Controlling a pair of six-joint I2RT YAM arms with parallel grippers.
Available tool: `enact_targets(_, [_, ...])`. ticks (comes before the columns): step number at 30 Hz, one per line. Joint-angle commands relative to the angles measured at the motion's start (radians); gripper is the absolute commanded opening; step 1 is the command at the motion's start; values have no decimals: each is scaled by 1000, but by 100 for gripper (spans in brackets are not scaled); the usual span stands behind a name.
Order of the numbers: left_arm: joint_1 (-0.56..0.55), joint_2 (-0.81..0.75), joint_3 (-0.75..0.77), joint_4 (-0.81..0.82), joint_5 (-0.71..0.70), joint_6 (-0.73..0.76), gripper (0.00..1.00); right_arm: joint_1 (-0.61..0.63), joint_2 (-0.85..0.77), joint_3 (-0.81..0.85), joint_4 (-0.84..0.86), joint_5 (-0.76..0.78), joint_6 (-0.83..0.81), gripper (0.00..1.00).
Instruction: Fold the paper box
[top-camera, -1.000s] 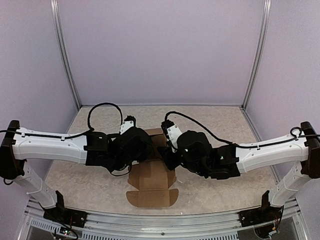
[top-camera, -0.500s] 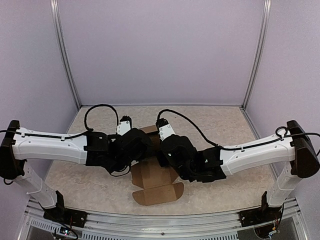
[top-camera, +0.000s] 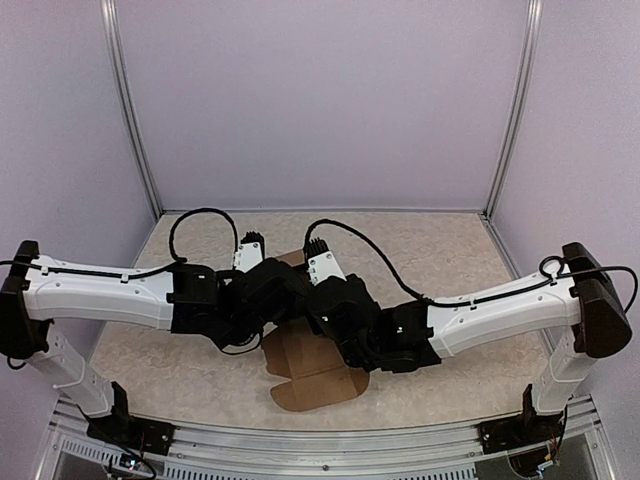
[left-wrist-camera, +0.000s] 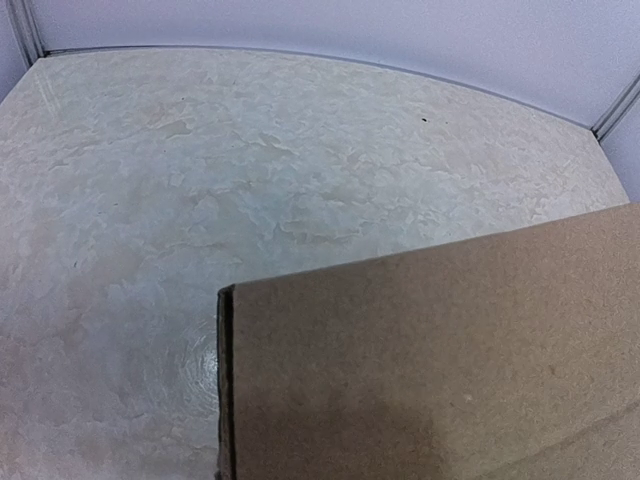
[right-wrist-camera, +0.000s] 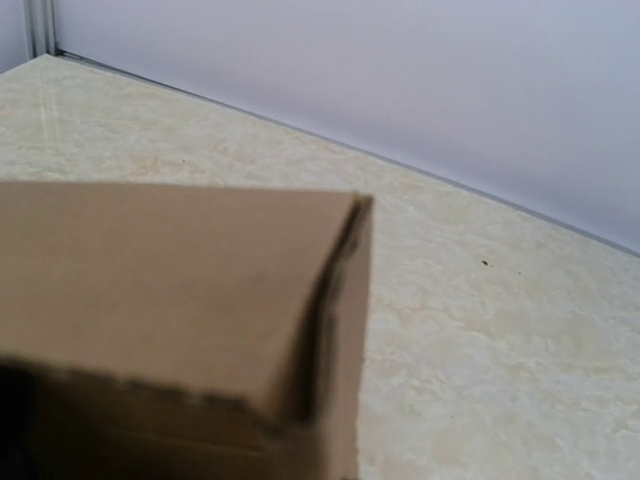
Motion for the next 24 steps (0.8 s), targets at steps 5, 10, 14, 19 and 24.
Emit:
enact_targets(5, [-11, -15, 28, 55, 39, 36, 37, 28, 26, 48, -8, -34, -26, 0])
enact_targets(10, [-12, -43, -12, 93, 73, 64, 60, 5, 32, 51, -24, -46, -41, 0])
enact_targets(14, [-15, -74, -44, 107, 86, 69, 74, -24, 41, 55, -33, -60, -56, 0])
enact_targets(19, [-22, -122, -96, 115, 102, 102, 81, -81, 42, 32, -17, -116, -79, 0])
enact_targets(24, [-22, -223, -233, 208, 139, 198, 95, -151, 15, -32, 41, -213, -98, 0])
